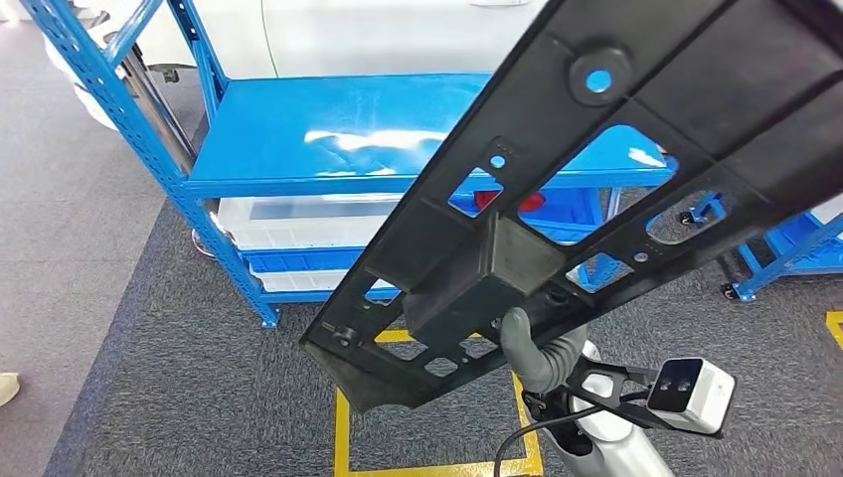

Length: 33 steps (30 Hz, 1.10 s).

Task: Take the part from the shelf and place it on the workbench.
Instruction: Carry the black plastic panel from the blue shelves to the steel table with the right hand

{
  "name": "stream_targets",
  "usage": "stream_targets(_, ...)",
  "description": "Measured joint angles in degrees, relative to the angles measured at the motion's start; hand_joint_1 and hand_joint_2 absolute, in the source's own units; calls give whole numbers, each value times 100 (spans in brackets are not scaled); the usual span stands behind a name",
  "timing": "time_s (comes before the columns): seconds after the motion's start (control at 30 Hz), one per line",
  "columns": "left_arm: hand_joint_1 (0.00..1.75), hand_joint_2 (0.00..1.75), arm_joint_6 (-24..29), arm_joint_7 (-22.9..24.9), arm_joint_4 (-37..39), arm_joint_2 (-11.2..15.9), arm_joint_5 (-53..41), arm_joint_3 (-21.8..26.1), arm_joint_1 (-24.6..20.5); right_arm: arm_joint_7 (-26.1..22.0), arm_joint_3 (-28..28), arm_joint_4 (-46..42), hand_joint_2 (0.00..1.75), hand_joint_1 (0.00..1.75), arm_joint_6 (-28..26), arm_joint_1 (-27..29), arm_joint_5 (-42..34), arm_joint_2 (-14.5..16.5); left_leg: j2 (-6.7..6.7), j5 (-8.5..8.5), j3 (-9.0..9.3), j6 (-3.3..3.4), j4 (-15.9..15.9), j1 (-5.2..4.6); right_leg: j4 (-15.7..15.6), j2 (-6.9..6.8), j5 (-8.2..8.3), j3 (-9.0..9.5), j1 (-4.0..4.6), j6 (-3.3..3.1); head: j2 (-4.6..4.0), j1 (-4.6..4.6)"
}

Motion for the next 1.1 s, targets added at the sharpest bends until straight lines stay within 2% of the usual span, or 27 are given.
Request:
stream_targets(0.03, 0, 0, -1, 9, 0, 2, 6, 7, 7, -3, -51, -78, 175, 175, 12, -6, 34, 15, -84, 83, 138, 23, -285, 1, 17, 41, 9, -25, 2, 27, 1, 0)
stream_targets(0.1, 0, 0, 4, 30, 0, 5, 34, 26, 26, -8, -140, -241, 175, 175, -50, -8, 133, 19, -165, 90, 224, 62, -501, -10, 30, 130, 46, -85, -7, 105, 1, 1)
stream_targets(0.17, 0, 0, 25, 63, 0, -2, 69, 45, 35, -8, -210, -409, 175, 175, -189, 9, 280, -1, -65, 124, 219, 116, -545, -3, 35, 197, 69, -123, -21, 181, 0, 1)
stream_targets(0.2, 0, 0, 43, 86, 0, -7, 81, 55, 36, -9, -239, -491, 175, 175, -265, 11, 365, -17, -11, 148, 221, 154, -569, 9, 104, 176, 16, -164, -20, 213, 0, 1)
stream_targets(0.27, 0, 0, 85, 122, 0, -16, 85, 78, 34, -11, -271, -629, 175, 175, -416, 15, 549, -51, 108, 184, 219, 219, -607, 23, 571, 67, -277, -382, -27, 263, 0, 2)
stream_targets(0.33, 0, 0, 139, 139, 0, -16, 67, 104, 43, -11, -269, -755, 175, 175, -583, 83, 796, -76, 215, 187, 204, 244, -608, 11, 1311, -7, -622, -716, -46, 307, 0, 2)
stream_targets(0.37, 0, 0, 171, 142, 0, -16, 49, 112, 47, -11, -261, -822, 175, 175, -669, 136, 922, -91, 269, 186, 200, 245, -607, 6, 1544, -21, -684, -813, -54, 322, 0, 2)
stream_targets(0.4, 0, 0, 208, 140, 0, -16, 25, 117, 51, -10, -249, -893, 175, 175, -748, 178, 1022, -110, 325, 184, 198, 243, -606, 4, 1572, -36, -642, -809, -59, 329, 1, 2)
stream_targets(0.43, 0, 0, 246, 132, 0, -18, -2, 119, 51, -10, -235, -964, 175, 175, -818, 202, 1089, -135, 380, 181, 201, 238, -603, 2, 1364, -65, -503, -687, -60, 327, 1, 2)
stream_targets(0.47, 0, 0, 288, 114, 0, -20, -21, 119, 47, -9, -222, -1034, 175, 175, -873, 207, 1126, -162, 432, 175, 209, 229, -600, 0, 982, -138, -314, -472, -54, 312, 1, 2)
stream_targets(0.53, 0, 0, 390, 40, 0, -24, -38, 121, 40, -10, -196, -1150, 175, 175, -944, 176, 1155, -209, 525, 151, 223, 187, -585, -28, 239, -374, -76, -84, -5, 236, 0, 1)
stream_targets(0.57, 0, 0, 441, -5, 0, -25, -36, 123, 37, -10, -184, -1189, 175, 175, -965, 159, 1161, -227, 570, 139, 229, 159, -579, -43, 46, -446, -39, 7, 22, 188, 0, 1)
stream_targets(0.6, 0, 0, 499, -61, 0, -25, -36, 125, 34, -10, -172, -1213, 175, 175, -984, 145, 1165, -239, 617, 130, 234, 131, -576, -56, -14, -454, -48, 19, 47, 143, 0, 1)
stream_targets(0.67, 0, 0, 627, -187, 0, -26, -66, 126, 16, -8, -150, -1236, 175, 175, -1018, 140, 1166, -256, 691, 107, 243, 71, -571, -54, -29, -324, -20, -1, 36, 67, 0, 0)
stream_targets(0.73, 0, 0, 740, -304, 0, -27, -132, 122, 1, -5, -122, -1251, 175, 175, -1059, 138, 1145, -261, 551, -70, 168, 13, -354, -35, -62, -215, 14, -1, 2, -3, 0, 0)
stream_targets(0.8, 0, 0, 780, -347, 0, -28, -208, 114, 9, -3, -103, -1259, 175, 175, -1086, 137, 1076, -263, 328, -447, -111, -24, 307, -13, -71, -108, 32, -6, -9, -49, 0, 0)
stream_targets(0.83, 0, 0, 788, -346, 0, -29, -239, 104, 20, -2, -100, -1258, 175, 175, -1089, 142, 1031, -266, 280, -611, -288, -35, 697, -8, -68, -44, 36, -13, -6, -60, 0, -1)
stream_targets(0.87, 0, 0, 793, -341, 0, -31, -270, 89, 32, -1, -101, -1257, 175, 175, -1081, 149, 991, -268, 257, -689, -421, -43, 981, -4, -64, 28, 39, -18, -4, -64, 0, -1)
stream_targets(0.9, 0, 0, 800, -337, 0, -31, -294, 70, 41, -1, -106, -1257, 175, 175, -1067, 162, 966, -269, 244, -649, -466, -44, 1063, -2, -57, 103, 41, -20, -4, -64, 0, -1)
stream_targets(0.93, 0, 0, 805, -333, 0, -32, -313, 50, 46, -1, -114, -1257, 175, 175, -1047, 182, 953, -270, 227, -497, -404, -37, 913, 1, -47, 181, 40, -18, -5, -60, 0, -1)
stream_targets(0.97, 0, 0, 808, -332, 0, -31, -326, 33, 47, -1, -126, -1258, 175, 175, -1017, 208, 953, -269, 181, -278, -253, -24, 573, 5, -34, 259, 37, -14, -7, -52, 0, -1)
stream_targets(1.03, 0, 0, 810, -334, 0, -27, -344, 13, 53, -1, -159, -1272, 175, 175, -952, 296, 984, -263, -74, 39, 77, 18, -179, 25, 1, 394, 28, -25, -7, -13, 0, 1)
stream_targets(1.07, 0, 0, 808, -337, 0, -25, -352, 6, 56, 0, -174, -1288, 175, 175, -919, 350, 1008, -256, -179, 94, 174, 35, -397, 28, 14, 451, 30, -45, -10, 21, 0, 1)
stream_targets(1.1, 0, 0, 802, -338, 0, -23, -359, 0, 59, 1, -190, -1310, 175, 175, -894, 412, 1030, -247, -244, 85, 212, 52, -487, 25, 17, 506, 39, -70, -19, 61, 1, 0)
